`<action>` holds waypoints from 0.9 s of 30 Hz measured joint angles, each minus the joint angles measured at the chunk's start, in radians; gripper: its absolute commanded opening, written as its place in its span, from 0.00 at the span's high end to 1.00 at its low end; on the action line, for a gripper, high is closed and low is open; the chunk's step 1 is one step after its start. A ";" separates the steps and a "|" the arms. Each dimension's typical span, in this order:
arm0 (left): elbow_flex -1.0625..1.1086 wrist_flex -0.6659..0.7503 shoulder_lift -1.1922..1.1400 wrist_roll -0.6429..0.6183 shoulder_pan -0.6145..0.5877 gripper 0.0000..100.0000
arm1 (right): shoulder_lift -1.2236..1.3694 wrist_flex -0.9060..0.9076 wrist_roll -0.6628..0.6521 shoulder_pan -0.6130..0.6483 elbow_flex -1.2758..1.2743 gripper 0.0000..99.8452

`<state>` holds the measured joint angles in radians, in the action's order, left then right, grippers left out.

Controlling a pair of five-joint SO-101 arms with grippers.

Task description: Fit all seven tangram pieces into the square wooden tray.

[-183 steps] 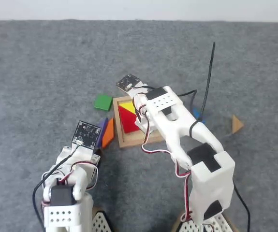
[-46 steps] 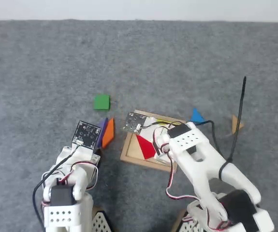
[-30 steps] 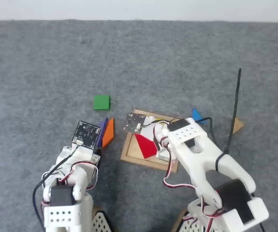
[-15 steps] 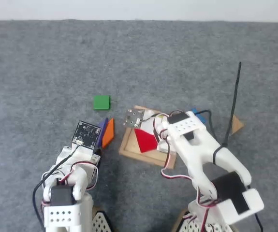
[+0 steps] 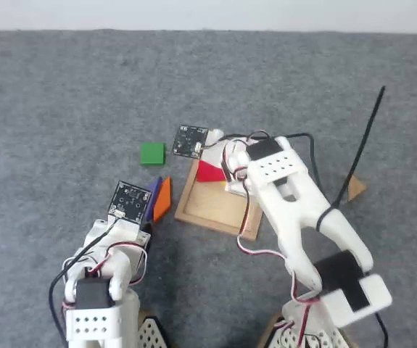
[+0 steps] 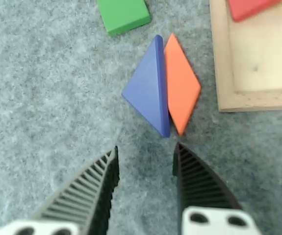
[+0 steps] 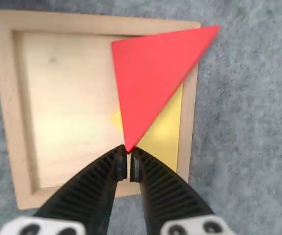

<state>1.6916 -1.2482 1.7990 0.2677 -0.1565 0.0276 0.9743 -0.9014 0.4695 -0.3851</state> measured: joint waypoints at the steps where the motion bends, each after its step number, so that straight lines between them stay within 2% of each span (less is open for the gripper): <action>1: 0.000 0.000 0.000 0.000 0.000 0.83 | 0.026 0.000 0.000 -0.003 0.012 0.99; 7: 0.000 0.000 0.000 0.000 0.000 0.83 | 0.170 -0.026 -0.046 -0.018 0.077 0.99; 18: 0.000 0.000 0.000 0.000 0.000 0.83 | 0.293 -0.068 -0.048 -0.189 0.213 0.99; 21: 0.000 0.000 0.000 0.000 0.000 0.83 | 0.285 -0.121 0.060 -0.184 0.213 0.96; 25: 0.000 0.000 0.000 0.000 0.000 0.83 | 0.253 -0.278 0.374 -0.183 0.213 0.82; 27: 0.000 0.000 0.000 0.000 0.000 0.83 | 0.253 -0.311 0.516 -0.152 0.229 0.82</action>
<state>1.6916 -1.2482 1.7990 0.2677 -0.1565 0.2808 0.6628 -0.3859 0.3176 -0.1565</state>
